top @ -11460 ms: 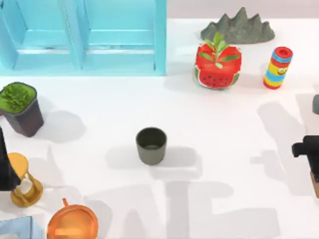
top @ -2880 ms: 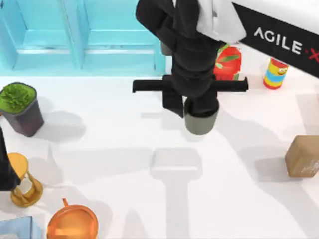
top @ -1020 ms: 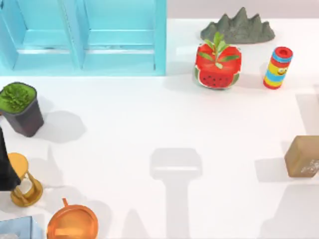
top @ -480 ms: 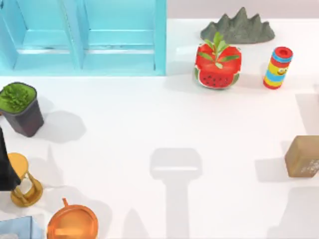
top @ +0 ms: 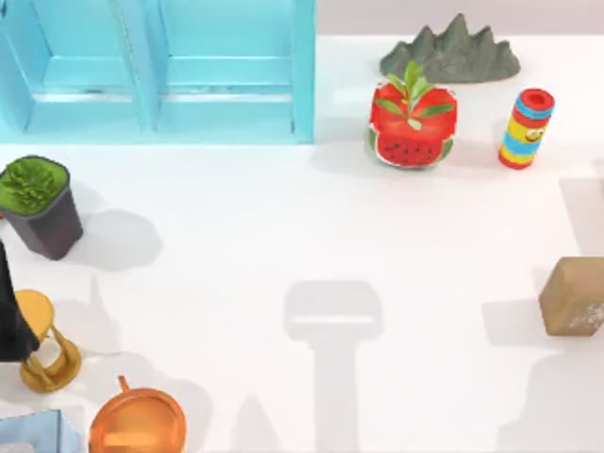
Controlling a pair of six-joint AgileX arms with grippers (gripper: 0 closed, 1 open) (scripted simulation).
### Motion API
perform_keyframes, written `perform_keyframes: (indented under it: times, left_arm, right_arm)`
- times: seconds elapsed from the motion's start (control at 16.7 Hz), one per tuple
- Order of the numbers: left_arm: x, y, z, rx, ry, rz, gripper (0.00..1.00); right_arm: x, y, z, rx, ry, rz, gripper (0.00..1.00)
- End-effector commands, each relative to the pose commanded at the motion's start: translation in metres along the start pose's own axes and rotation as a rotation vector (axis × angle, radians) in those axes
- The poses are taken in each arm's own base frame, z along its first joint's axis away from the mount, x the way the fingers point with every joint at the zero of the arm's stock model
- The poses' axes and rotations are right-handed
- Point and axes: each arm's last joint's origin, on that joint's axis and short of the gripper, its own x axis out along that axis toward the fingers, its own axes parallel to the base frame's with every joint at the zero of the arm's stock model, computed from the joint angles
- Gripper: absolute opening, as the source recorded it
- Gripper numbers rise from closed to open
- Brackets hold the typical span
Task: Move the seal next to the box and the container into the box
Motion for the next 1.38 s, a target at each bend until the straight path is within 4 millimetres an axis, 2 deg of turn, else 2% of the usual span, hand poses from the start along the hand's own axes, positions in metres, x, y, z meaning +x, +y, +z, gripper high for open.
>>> perform_keyframes:
  times: [0.24,0.54,0.84,1.38]
  left_arm:
    - [0.000,0.000,0.000,0.000,0.000,0.000,1.00]
    - [0.000,0.000,0.000,0.000,0.000,0.000,1.00]
    - [0.000,0.000,0.000,0.000,0.000,0.000,1.00]
    - [0.000,0.000,0.000,0.000,0.000,0.000,1.00]
  right_arm:
    - [0.027,0.003,-0.011,0.011,0.048,0.019,0.00]
    - [0.057,0.013,-0.043,0.046,0.245,0.063,0.00]
    - [0.060,0.015,-0.047,0.050,0.273,0.068,0.00]
    - [0.060,0.015,-0.047,0.050,0.273,0.068,0.68]
